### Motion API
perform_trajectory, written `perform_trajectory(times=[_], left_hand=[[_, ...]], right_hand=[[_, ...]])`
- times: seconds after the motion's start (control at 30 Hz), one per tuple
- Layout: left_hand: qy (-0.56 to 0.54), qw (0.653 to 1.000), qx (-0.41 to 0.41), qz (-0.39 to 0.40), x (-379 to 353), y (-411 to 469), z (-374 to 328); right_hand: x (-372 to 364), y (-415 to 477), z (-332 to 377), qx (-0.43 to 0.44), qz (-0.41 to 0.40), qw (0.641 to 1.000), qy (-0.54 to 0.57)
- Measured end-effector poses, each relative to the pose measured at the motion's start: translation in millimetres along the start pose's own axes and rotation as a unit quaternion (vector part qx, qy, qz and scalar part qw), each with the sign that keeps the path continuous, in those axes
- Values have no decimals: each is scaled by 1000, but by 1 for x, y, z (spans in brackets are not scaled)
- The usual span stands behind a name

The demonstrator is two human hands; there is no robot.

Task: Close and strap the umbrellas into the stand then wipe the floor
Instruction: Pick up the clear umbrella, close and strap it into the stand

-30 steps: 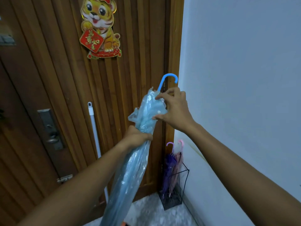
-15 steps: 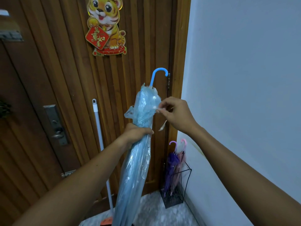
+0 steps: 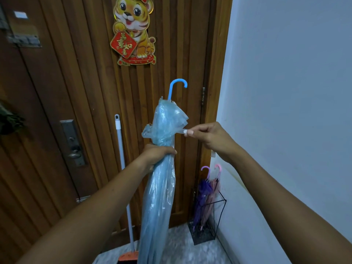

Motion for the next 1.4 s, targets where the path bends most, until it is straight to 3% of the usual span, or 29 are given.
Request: perform_trajectory(times=[0.2, 0.43, 0.53, 0.77, 0.87, 0.97, 1.2, 1.3, 1.4], left_hand=[[-47, 997, 15, 51, 17, -6, -6], [-44, 987, 26, 152, 16, -17, -7], [-76, 979, 14, 190, 16, -22, -10], [-134, 960, -9, 247, 20, -26, -10], [-179, 934, -11, 309, 15, -27, -8], [-229, 885, -21, 405, 5, -31, -9], [-294, 799, -16, 524, -12, -47, -15], [-294, 803, -25, 518, -15, -49, -15], [-268, 842, -39, 466, -11, -46, -12]], right_hand=[[5, -9, -27, -75, 46, 993, 83], [-9, 0, -23, -136, 35, 989, 54], [-12, 1, -20, -113, 13, 993, 28], [-12, 5, -24, -125, -10, 979, 161], [-15, 12, -25, -147, -33, 976, 160], [-25, 14, -22, -178, 19, 973, 145], [-37, 17, -11, -130, 202, 900, 364], [-35, 17, -3, -99, 188, 919, 333], [-30, 18, 12, -76, 132, 945, 289]])
Point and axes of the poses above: each hand's wrist, its own y-axis towards the middle knuckle, its own x-axis out of the back of the hand, z = x × y, the point moved 2 cm from there along y, towards the middle knuckle, and after that the axes turned 4 degrees about y, right-handed, at the moved point
